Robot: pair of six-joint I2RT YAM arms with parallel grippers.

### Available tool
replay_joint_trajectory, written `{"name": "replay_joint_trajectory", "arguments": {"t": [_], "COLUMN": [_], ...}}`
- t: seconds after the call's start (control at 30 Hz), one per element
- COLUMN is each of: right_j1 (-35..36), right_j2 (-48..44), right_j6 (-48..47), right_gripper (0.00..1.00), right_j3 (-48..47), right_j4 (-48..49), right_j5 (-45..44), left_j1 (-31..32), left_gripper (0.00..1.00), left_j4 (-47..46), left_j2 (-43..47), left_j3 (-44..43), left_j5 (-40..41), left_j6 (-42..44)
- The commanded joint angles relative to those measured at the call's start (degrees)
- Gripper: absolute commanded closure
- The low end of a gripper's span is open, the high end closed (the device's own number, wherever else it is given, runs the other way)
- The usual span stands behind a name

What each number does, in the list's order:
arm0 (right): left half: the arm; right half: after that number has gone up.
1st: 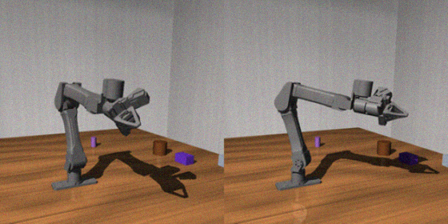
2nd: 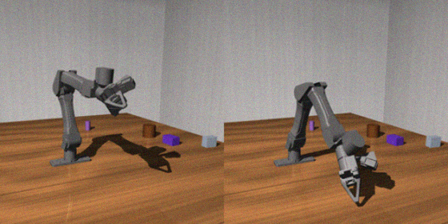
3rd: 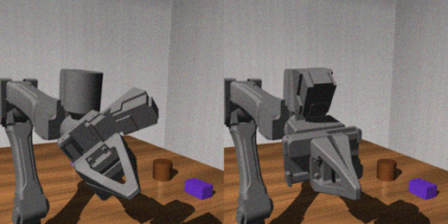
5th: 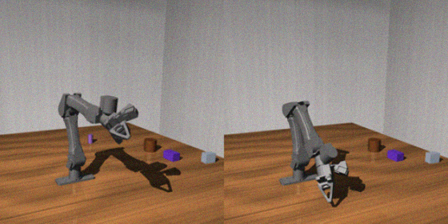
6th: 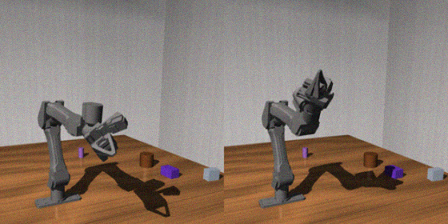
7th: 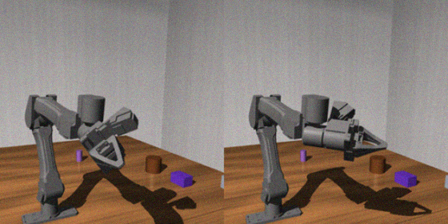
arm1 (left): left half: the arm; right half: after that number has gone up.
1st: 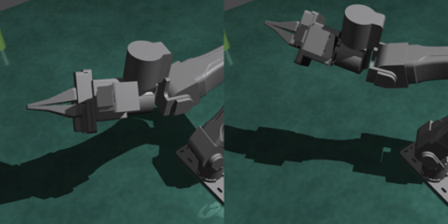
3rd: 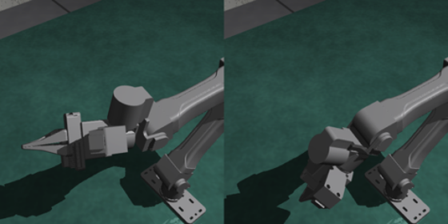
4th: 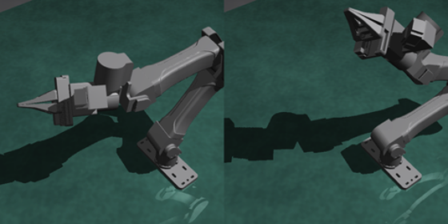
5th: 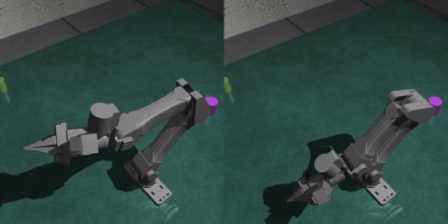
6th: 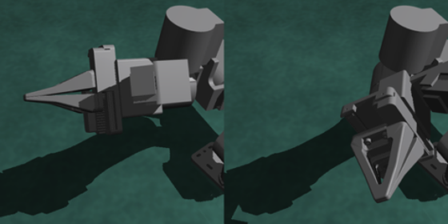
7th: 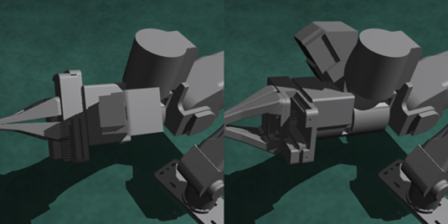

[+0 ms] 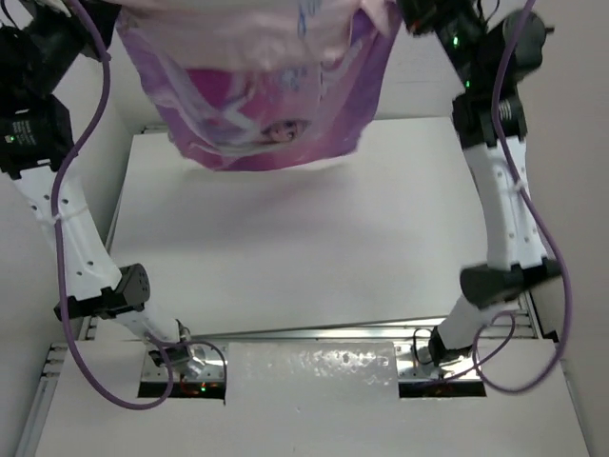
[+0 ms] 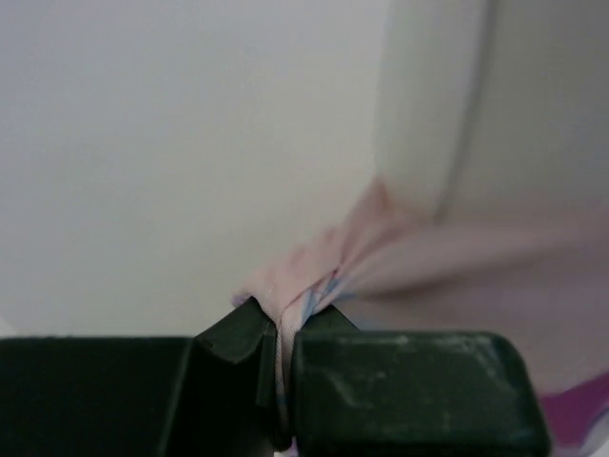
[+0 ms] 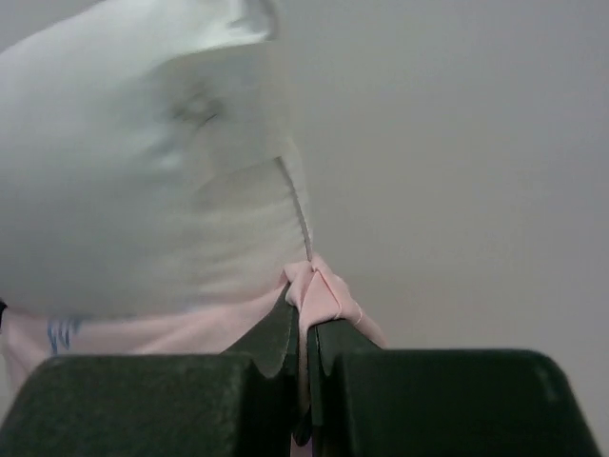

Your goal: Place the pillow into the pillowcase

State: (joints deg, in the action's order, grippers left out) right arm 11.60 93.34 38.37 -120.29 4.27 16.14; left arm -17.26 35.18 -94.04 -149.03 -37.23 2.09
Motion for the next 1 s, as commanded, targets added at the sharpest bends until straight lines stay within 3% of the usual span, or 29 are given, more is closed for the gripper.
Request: {"name": "replay_joint_trajectory", "arguments": {"t": [0.0,0.03,0.07,0.1,0.13,0.17,0.2,0.27,0.3,0.33,0.37,0.4,0.43,0.47,0.5,0.53,0.57,0.6,0.63,0.67,0.7,0.73,0.77,0.8,0.83,0.87,0.9,0.93,0.97], "right_j1": [-3.9,-3.9,-3.8,-3.0,-2.1,-1.0,-0.8,-0.8,-0.4,-0.3,-1.0,-1.0,-0.2,0.6,0.0,-0.2,-0.1,-0.1,-0.3,-0.1,0.2,0.2,0.2,0.2,1.4,2.5,3.1,3.3,3.3], "right_j2": [7.0,4.4,0.0,-9.5,-10.2,-7.8,-4.3,5.6,10.1,17.3,14.1,7.4,-9.8,-14.8,-15.6,-11.4,-9.0,-7.6,-6.5,-2.7,1.2,5.6,9.2,10.5,8.4,4.0,-4.6,-6.0,-5.9], "right_j6": [-6.7,-8.8,-8.6,-7.1,-4.6,-1.3,-0.6,-0.9,-2.4,-2.7,-3.3,-6.4,-8.3,-4.7,-0.1,1.1,2.2,4.5,5.1,2.4,-0.3,-2.4,-2.9,-4.0,-6.4,-6.1,-3.3,2.5,2.7], "right_gripper": [1.00,1.00,1.00,1.00,1.00,1.00,1.00,1.00,1.00,1.00,1.00,1.00,1.00,1.00,1.00,1.00,1.00,1.00,1.00,1.00,1.00,1.00,1.00,1.00,1.00,1.00,1.00,1.00,1.00], "right_j3": [-30.1,-23.5,-10.8,22.4,31.3,32.5,28.6,2.1,-14.6,-39.9,-38.8,-29.8,9.8,30.5,43.8,48.2,47.8,48.0,39.2,14.1,13.9,-13.7,-21.8,-24.9,-11.5,4.4,37.3,45.6,46.7], "right_j4": [-0.9,-3.5,-2.4,12.6,16.4,13.0,5.9,-4.2,-7.7,-6.1,-5.4,-9.7,-1.3,12.1,19.6,13.1,9.5,14.3,14.2,3.2,-2.9,-7.7,-10.9,-19.1,-20.6,-16.4,5.3,11.6,11.0], "right_j5": [-15.7,-15.0,-14.2,-13.2,-12.2,-9.4,-6.5,-4.2,-7.2,-10.4,-11.1,-10.9,-12.0,-14.0,-12.0,-9.9,-8.2,-4.1,-4.0,-5.8,-5.8,-6.1,-5.6,-4.9,-4.5,-5.1,-5.5,-5.1,-5.2], "left_j1": [-3.7,-3.6,-3.3,-1.3,-1.0,-0.9,-1.4,-4.2,-4.5,-4.5,-4.1,-3.1,-2.5,-2.0,-2.0,-2.3,-2.3,-2.3,-2.3,-2.7,-3.1,-3.5,-3.5,-3.6,-3.5,-3.5,-3.3,-2.9,-2.6], "left_gripper": [1.00,1.00,1.00,1.00,1.00,1.00,1.00,1.00,1.00,1.00,1.00,1.00,1.00,1.00,1.00,1.00,1.00,1.00,1.00,1.00,1.00,1.00,1.00,1.00,1.00,1.00,1.00,1.00,1.00], "left_j4": [-29.4,-23.1,-13.7,-1.2,2.1,3.7,6.5,23.3,23.7,-6.5,-16.4,-11.7,-4.3,2.4,6.7,7.2,7.7,8.1,12.2,16.7,18.5,19.0,19.0,19.3,17.5,12.6,2.4,-1.0,-1.9], "left_j2": [18.4,18.5,16.5,13.9,12.9,11.4,3.8,-10.6,-13.2,-1.4,9.2,17.2,17.5,17.1,16.4,15.6,14.3,10.4,7.9,2.0,-1.6,-4.6,-6.5,-3.4,0.7,6.0,13.9,15.8,14.9], "left_j3": [24.6,23.0,22.1,31.9,38.2,43.1,42.7,-0.1,-18.0,13.3,24.6,29.1,33.5,38.5,45.4,58.5,61.9,61.8,49.2,37.6,24.9,-0.9,-6.9,-5.1,17.9,35.2,49.7,70.2,73.9], "left_j5": [10.8,8.3,3.0,2.5,4.4,7.1,10.2,6.1,5.5,7.6,8.9,7.7,5.5,4.6,6.2,6.9,7.4,7.1,6.7,5.7,5.9,10.1,10.8,10.3,9.4,8.5,9.6,11.0,13.7], "left_j6": [1.3,2.0,2.5,6.7,8.7,9.9,10.5,2.0,1.3,-0.1,1.2,6.7,9.1,13.3,16.9,18.6,19.4,19.0,18.8,17.1,16.3,15.5,15.4,16.5,17.5,18.0,18.1,17.8,17.9]}}
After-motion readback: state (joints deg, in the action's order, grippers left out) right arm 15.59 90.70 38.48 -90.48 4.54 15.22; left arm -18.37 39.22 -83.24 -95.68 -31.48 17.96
